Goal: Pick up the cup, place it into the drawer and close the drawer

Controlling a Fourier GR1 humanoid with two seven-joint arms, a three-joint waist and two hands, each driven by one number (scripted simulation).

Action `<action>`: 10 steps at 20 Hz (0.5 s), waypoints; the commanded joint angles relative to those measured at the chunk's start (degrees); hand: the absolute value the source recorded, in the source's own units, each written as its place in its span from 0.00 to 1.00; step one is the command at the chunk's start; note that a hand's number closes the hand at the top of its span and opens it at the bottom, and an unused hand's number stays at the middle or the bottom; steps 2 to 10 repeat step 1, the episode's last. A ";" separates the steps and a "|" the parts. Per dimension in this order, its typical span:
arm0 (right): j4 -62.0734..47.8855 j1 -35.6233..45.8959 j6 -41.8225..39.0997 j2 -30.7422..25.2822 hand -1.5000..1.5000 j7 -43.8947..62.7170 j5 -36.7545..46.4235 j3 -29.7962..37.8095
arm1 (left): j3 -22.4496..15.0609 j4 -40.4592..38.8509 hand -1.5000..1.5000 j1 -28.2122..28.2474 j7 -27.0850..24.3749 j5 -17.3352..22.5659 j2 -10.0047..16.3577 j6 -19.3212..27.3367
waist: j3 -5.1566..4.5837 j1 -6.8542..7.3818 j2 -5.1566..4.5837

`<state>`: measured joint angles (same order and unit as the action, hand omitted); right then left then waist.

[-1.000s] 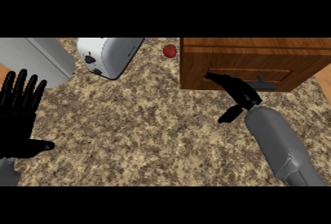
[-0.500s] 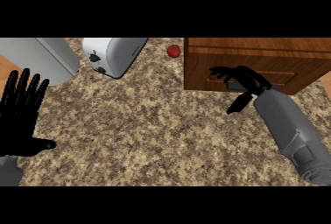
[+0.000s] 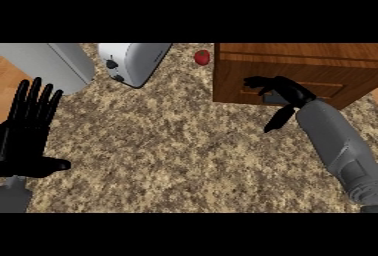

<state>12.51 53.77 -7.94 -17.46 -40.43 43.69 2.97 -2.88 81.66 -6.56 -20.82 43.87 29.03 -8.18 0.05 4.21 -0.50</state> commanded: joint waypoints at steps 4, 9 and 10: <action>-2.41 3.22 4.82 -3.52 0.00 5.23 0.86 0.99 | -0.79 -0.99 0.00 -0.71 -1.53 -2.01 -1.26 0.44 | 0.17 1.12 -2.04; -2.41 3.22 4.82 -3.52 0.00 5.23 0.86 0.99 | -0.79 -0.99 0.00 -0.71 -1.53 -2.01 -1.26 0.44 | 0.17 1.12 -2.04; -2.41 3.22 4.82 -3.52 0.00 5.23 0.86 0.99 | -0.79 -0.99 0.00 -0.71 -1.53 -2.01 -1.26 0.44 | 0.17 1.12 -2.04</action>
